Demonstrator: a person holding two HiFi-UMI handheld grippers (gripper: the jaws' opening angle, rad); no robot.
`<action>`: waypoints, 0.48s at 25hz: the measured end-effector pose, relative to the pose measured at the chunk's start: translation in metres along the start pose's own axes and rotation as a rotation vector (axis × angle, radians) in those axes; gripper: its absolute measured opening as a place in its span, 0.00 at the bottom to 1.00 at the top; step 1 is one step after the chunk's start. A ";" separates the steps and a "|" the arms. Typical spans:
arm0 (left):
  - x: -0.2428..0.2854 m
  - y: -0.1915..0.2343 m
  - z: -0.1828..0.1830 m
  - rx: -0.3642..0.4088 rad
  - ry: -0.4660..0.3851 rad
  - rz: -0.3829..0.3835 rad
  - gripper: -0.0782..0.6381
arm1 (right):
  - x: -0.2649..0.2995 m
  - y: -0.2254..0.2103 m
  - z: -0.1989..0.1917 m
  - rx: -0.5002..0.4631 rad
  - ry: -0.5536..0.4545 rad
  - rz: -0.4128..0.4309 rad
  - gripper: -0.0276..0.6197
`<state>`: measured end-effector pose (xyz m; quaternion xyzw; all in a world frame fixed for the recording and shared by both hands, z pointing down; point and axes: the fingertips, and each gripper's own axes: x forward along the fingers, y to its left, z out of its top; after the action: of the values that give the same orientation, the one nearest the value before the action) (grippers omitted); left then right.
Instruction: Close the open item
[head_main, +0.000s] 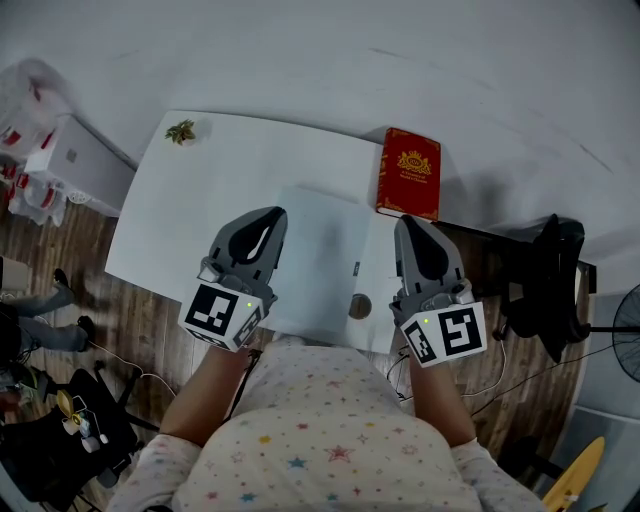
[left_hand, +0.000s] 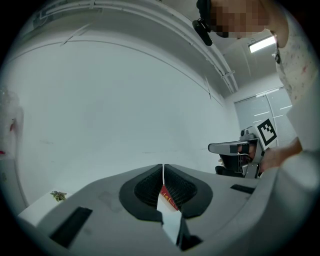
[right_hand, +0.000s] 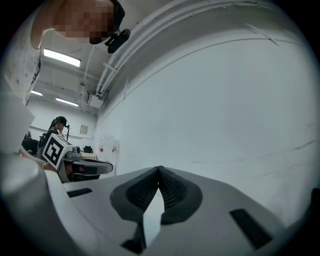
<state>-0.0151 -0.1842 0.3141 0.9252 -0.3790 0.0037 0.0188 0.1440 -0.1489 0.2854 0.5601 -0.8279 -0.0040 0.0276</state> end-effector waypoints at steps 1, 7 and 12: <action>0.000 0.000 0.000 0.000 -0.001 0.000 0.14 | 0.000 -0.001 -0.001 0.006 -0.001 -0.001 0.05; 0.004 -0.002 0.000 0.006 -0.004 0.002 0.14 | -0.003 -0.005 -0.002 0.014 -0.012 -0.011 0.05; 0.004 -0.002 0.000 0.008 -0.003 0.006 0.14 | -0.002 -0.005 -0.002 0.024 -0.014 -0.005 0.05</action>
<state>-0.0113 -0.1855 0.3139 0.9240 -0.3820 0.0037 0.0143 0.1495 -0.1486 0.2873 0.5626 -0.8266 0.0019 0.0152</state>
